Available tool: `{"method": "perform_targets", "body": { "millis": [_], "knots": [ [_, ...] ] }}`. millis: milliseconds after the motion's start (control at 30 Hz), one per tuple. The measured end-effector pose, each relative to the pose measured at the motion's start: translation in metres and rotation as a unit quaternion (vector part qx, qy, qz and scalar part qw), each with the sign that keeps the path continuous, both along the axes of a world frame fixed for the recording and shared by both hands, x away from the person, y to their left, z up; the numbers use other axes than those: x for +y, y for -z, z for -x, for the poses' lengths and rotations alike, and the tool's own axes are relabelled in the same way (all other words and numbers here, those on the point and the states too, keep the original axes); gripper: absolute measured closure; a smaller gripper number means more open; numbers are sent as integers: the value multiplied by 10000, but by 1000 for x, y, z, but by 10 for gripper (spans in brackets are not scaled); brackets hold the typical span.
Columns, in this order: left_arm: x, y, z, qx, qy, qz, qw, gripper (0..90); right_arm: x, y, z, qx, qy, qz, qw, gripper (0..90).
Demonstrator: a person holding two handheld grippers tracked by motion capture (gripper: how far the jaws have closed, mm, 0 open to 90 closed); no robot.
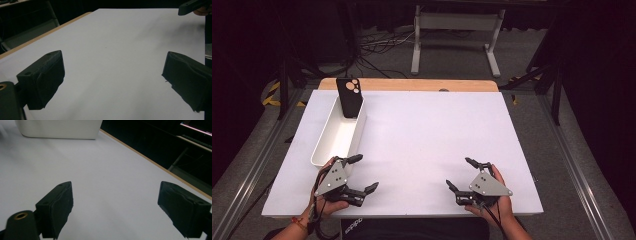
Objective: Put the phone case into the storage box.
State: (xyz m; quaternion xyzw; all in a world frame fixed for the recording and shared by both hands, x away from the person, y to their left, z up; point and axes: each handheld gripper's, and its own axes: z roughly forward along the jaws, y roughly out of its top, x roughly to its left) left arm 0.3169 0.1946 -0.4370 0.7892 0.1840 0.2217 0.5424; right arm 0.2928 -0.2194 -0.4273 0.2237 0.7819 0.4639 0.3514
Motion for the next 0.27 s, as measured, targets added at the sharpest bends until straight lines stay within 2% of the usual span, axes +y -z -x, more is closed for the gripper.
{"method": "perform_targets", "body": {
  "millis": [133,267],
  "knots": [
    [-1,1,0,-19,-37,45,10000,52,-1,-1,0,-4,2,-19,10000,143],
    [-2,1,-1,-34,-80,-19,10000,52,-3,-2,-1,-14,29,-90,10000,139]
  ]
}}
